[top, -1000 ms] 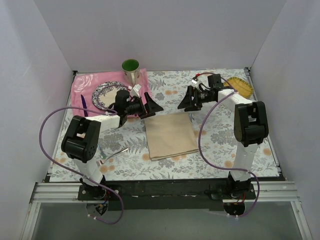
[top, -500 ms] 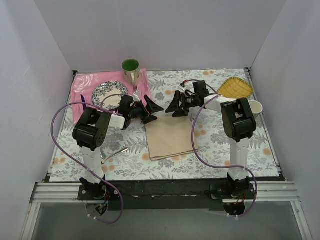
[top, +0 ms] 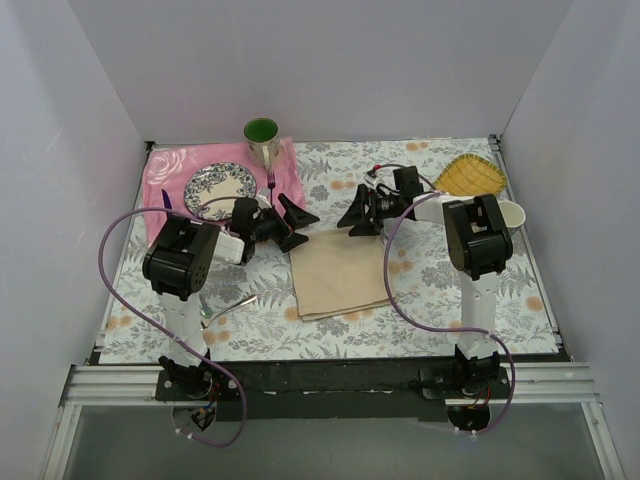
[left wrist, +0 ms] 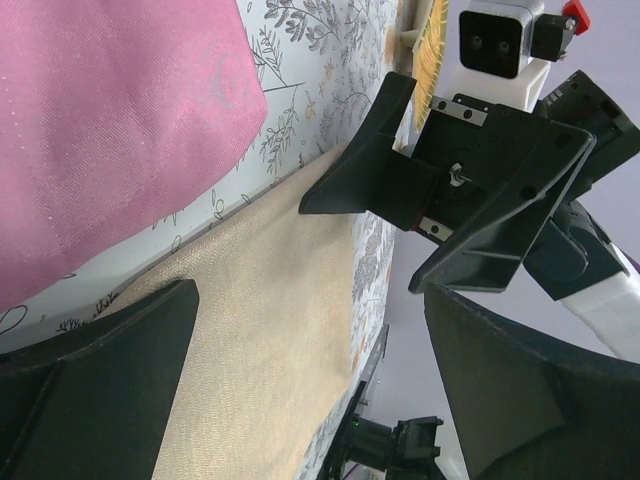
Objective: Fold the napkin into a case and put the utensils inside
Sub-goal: Smooth out the square-folded napkin at the center of the board.
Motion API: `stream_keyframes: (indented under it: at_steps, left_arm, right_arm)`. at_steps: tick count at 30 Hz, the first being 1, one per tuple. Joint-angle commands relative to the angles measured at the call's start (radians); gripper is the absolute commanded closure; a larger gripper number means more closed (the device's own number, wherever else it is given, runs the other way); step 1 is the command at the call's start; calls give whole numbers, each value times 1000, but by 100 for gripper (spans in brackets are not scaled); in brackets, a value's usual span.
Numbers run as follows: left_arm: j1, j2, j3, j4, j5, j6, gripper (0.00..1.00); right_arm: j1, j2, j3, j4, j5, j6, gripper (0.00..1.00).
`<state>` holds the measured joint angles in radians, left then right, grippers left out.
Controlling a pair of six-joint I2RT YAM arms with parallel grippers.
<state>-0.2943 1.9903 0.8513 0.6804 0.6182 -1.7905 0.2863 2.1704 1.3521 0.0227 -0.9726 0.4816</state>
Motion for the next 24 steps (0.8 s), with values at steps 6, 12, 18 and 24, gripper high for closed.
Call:
stream_keyframes:
  at_steps: [6, 12, 18, 24]
  left_arm:
    - [18, -11, -52, -45, 27, 60, 2]
    - [14, -100, -43, 90, 109, -36, 2]
    - [11, -113, -58, 128, 88, -95, 2]
    - [17, -61, -69, 67, 37, -87, 2]
  right_arm:
    - [-49, -30, -17, -13, -73, -5, 1]
    - [5, -153, -156, 504, -54, 428, 1]
    - [83, -89, -153, 698, 64, 660, 1]
    - [128, 20, -126, 776, 115, 726, 1]
